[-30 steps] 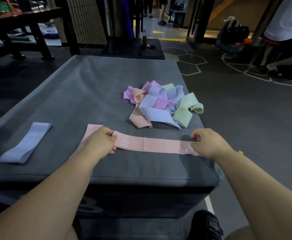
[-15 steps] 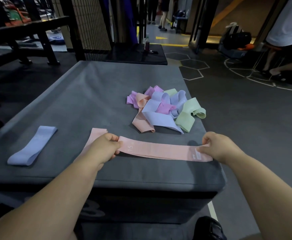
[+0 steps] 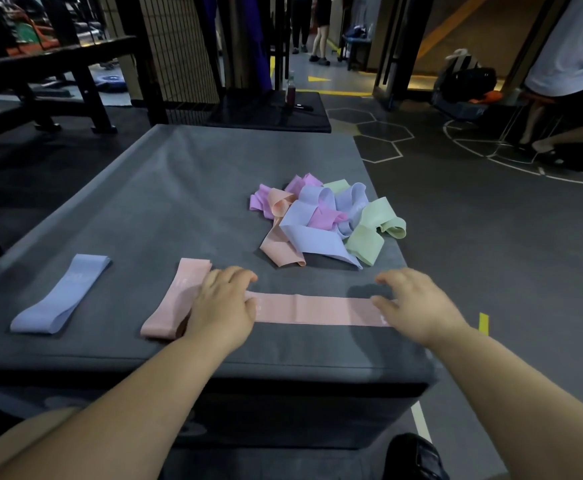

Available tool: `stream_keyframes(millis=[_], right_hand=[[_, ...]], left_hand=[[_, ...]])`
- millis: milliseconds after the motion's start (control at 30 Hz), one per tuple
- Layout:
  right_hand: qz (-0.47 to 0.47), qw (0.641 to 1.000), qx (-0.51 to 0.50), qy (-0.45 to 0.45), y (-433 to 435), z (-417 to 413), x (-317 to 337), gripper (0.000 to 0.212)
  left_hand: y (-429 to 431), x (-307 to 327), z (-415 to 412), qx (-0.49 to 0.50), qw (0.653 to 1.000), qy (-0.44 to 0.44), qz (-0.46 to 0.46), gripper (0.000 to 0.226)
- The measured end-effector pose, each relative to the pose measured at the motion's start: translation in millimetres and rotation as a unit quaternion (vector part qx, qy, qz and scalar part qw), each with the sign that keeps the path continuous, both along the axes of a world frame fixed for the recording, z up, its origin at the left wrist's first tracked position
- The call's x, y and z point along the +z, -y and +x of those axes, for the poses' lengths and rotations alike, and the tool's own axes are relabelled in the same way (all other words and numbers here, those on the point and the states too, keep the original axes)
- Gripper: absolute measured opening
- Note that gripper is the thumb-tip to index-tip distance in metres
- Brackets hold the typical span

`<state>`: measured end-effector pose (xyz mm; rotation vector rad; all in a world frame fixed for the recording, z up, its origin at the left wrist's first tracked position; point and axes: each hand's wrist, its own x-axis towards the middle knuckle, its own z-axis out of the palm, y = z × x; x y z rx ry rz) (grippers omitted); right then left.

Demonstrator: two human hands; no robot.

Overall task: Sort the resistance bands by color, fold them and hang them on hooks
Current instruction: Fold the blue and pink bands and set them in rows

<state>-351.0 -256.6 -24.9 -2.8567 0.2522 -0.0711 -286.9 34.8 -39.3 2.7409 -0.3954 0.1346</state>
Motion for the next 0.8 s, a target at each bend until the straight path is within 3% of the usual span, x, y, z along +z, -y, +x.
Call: stream_keyframes(millis=[167, 267, 367, 567, 700, 800], right_hand=[[-0.034, 0.983, 0.159, -0.081, -30.4, 0.7, -15.5, 0.055], [-0.061, 0.977, 0.163, -0.123, -28.0, -1.2, -20.5, 0.09], [-0.07, 0.981, 0.14, -0.115, -20.7, -3.5, -23.1, 0.101], [-0.049, 0.993, 0.086, -0.056, -6.7, -2.9, -20.5, 0.049], [-0.082, 0.994, -0.004, -0.075, 8.0, -1.1, -1.7, 0.048], [-0.077, 0.991, -0.026, -0.105, 11.4, 0.1, 5.5, 0.049]], left_hand=[[14.6, -11.8, -5.0, -0.102, 0.99, -0.064, 0.071, 0.048], [12.8, -16.0, -4.4, -0.109, 0.982, -0.096, 0.117, 0.052], [11.1, -17.2, -3.3, -0.107, 0.98, -0.104, 0.133, 0.054], [6.2, -13.2, 4.7, -0.085, 0.991, -0.102, 0.024, 0.048], [-1.7, 0.5, 9.8, -0.024, 0.997, -0.056, 0.044, 0.042], [-3.2, 7.1, 10.9, 0.019, 0.995, -0.075, 0.066, 0.043]])
